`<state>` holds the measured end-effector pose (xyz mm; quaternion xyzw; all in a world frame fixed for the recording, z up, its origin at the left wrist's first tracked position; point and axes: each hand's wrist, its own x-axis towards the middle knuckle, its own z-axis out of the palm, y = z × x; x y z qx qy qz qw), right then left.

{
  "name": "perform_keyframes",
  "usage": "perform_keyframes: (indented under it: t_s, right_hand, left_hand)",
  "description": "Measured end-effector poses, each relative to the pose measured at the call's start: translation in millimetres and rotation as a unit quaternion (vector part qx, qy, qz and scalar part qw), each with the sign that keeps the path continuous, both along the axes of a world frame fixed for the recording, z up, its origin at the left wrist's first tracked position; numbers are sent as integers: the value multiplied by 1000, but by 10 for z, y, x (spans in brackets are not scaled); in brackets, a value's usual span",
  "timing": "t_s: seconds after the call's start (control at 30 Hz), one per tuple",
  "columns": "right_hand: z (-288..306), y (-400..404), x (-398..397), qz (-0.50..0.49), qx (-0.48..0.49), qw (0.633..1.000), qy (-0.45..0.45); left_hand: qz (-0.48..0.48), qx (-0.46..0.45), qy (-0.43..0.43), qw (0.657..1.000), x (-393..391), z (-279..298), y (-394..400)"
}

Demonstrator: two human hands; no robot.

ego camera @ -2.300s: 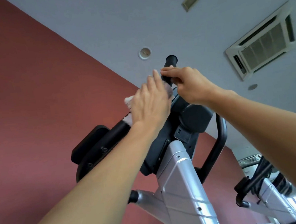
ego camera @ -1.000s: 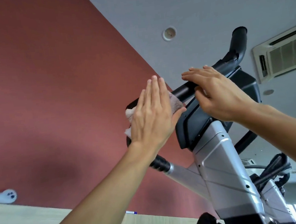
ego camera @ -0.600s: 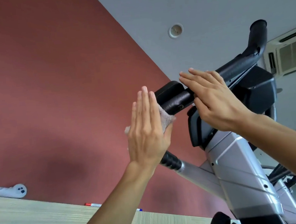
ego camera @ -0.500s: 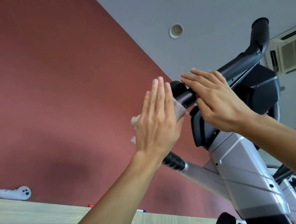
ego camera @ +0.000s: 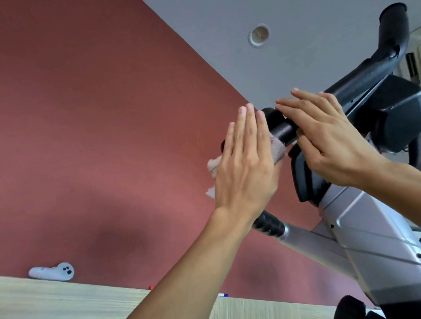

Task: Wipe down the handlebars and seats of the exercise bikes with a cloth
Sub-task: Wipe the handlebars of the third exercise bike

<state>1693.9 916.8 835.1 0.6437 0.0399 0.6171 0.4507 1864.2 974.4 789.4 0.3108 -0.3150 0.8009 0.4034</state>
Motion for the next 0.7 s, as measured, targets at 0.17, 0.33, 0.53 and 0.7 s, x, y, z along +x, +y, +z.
perform_keyframes:
  t_s: [0.17,0.33,0.53,0.7]
  right_hand:
    - [-8,-8,5,5,-13,1000,-5]
    - [-8,-2,9,5,-14,1000,-9]
    - [90,75,-366,-44,-30,998,25]
    - [263,-28,-842,-34,4,998,-45]
  left_hand:
    - [-30,23,-31,999,140,-96,6]
    - [-51,14,1,999,117,-120,12]
    - [100,-38,45,993,-306,176,-33]
    - [125,-21,26,992,-876,572,-102]
